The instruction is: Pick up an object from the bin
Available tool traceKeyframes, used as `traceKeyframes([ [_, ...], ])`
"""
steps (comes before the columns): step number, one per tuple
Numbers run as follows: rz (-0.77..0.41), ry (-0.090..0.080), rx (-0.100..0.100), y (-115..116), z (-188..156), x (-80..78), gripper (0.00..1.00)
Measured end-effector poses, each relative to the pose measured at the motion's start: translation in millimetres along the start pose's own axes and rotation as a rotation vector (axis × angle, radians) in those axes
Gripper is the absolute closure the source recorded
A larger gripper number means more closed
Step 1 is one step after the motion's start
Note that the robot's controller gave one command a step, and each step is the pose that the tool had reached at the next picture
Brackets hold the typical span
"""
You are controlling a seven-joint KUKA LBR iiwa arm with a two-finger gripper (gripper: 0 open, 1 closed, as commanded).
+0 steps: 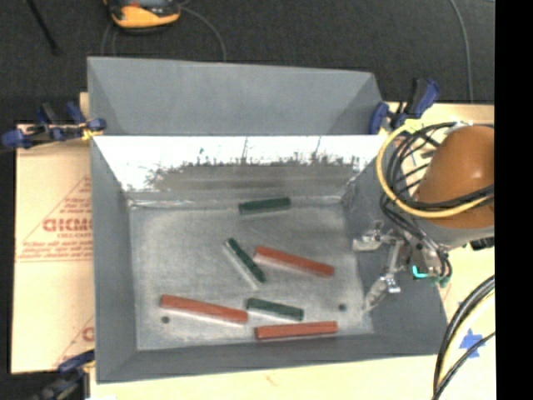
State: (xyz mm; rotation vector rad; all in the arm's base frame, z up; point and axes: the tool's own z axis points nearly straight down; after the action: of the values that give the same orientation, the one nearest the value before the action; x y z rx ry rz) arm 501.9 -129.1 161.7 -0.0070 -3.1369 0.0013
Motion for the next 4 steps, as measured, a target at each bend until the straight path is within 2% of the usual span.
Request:
traceKeyframes([
  [1, -0.004, -0.008, 0.002, 0, -4, -2.0, 0.00],
  [2, 0.063, -0.015, -0.001, 37, 69, -48.4, 0.00],
  [3, 0.069, -0.011, 0.000, 40, 77, -51.6, 0.00],
  [4, 0.103, -0.009, -0.002, 58, 66, -62.2, 0.00],
])
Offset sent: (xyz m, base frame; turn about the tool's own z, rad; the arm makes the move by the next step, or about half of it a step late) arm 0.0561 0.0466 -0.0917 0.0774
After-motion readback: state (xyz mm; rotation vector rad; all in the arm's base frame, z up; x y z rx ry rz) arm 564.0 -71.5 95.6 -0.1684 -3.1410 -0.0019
